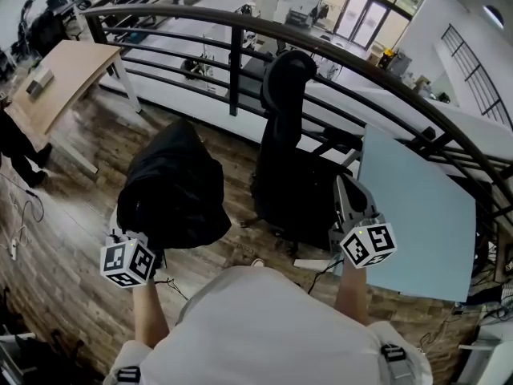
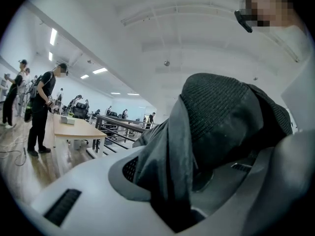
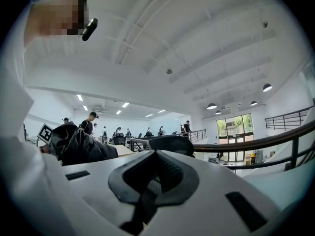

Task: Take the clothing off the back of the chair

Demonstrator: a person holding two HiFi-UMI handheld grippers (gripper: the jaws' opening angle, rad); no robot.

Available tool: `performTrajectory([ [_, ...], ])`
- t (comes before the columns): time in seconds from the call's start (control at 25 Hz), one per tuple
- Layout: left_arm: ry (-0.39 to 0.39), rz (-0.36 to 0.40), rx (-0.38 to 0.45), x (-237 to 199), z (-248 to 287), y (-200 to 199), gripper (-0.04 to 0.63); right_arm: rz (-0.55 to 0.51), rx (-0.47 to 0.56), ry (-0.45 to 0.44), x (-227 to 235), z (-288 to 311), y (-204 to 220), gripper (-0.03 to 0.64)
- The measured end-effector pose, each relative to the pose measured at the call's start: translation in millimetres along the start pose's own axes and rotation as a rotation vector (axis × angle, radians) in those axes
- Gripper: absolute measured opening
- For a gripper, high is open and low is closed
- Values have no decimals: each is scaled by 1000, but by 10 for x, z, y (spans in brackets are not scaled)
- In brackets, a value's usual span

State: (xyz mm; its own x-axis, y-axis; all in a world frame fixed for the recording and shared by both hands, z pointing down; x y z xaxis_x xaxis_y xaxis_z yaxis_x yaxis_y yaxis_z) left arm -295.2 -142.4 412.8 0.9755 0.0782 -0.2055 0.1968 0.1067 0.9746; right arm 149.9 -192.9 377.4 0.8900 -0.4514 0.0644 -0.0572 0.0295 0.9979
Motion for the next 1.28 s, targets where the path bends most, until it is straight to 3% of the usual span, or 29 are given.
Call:
performTrajectory([
  [0.48, 30, -6, 23, 9, 128, -126, 126, 3, -4, 31, 54, -42, 25, 20],
  [1.28, 11, -33, 25, -42, -56, -155, 126, -5, -21, 16, -29, -150, 47, 20],
])
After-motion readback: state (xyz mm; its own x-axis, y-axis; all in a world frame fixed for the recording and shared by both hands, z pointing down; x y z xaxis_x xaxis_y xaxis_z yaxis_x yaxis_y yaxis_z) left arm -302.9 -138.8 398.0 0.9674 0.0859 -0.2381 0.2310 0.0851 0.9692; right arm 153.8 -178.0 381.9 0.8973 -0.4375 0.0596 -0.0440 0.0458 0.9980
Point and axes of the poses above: the fingertips, and each gripper's own axes: z forward along the fingers, x to its right, y out of its underside, the point moved 1 cm from there along -z, backward along the fingers, and after that the axes turned 2 degrees about x, right-handed, at the moved point
